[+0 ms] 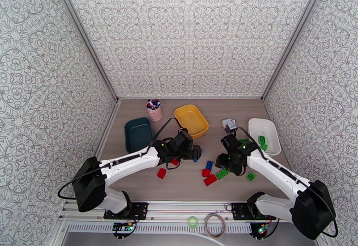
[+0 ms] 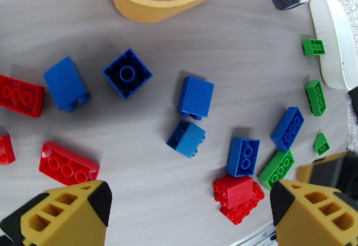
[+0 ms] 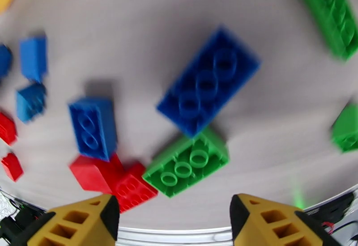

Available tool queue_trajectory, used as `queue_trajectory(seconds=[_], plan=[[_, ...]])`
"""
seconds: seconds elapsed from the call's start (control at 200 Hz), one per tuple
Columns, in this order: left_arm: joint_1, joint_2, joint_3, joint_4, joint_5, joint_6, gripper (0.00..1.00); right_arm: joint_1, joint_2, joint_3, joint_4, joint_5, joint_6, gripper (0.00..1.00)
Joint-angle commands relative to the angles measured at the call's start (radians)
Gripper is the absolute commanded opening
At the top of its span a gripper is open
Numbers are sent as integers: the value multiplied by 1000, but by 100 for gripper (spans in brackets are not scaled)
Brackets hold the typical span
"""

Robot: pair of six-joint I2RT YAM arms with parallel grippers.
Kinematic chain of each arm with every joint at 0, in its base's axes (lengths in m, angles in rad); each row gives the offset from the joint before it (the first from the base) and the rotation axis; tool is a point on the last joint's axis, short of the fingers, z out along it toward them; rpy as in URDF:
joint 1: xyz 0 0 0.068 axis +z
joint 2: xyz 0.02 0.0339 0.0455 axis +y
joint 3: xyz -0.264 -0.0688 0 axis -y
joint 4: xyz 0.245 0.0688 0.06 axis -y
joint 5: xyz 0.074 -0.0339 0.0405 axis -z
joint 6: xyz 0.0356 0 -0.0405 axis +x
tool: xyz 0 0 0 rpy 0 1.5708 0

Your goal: Sort the legos into containers by color

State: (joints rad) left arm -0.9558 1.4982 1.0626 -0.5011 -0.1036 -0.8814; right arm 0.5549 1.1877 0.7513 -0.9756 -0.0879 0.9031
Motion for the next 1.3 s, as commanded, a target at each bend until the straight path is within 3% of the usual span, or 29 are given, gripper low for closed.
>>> queue_trajectory(seconds=[0.0,0.225,0.835,1.09,1.295], plan=[[-27,-12,-5,15,-39,-34,99,20,-51,-74,53,-13,151,70],[-37,1,32,-9,-46,-17,99,22,-67,-182,181,-47,255,71],[-18,-8,51,-50,-56,-1,99,22,163,-83,261,-37,200,71],[-6,-12,42,-47,-56,-6,99,22,212,-33,245,-27,172,57],[-4,18,69,-26,-17,27,99,21,155,-12,178,7,161,36]])
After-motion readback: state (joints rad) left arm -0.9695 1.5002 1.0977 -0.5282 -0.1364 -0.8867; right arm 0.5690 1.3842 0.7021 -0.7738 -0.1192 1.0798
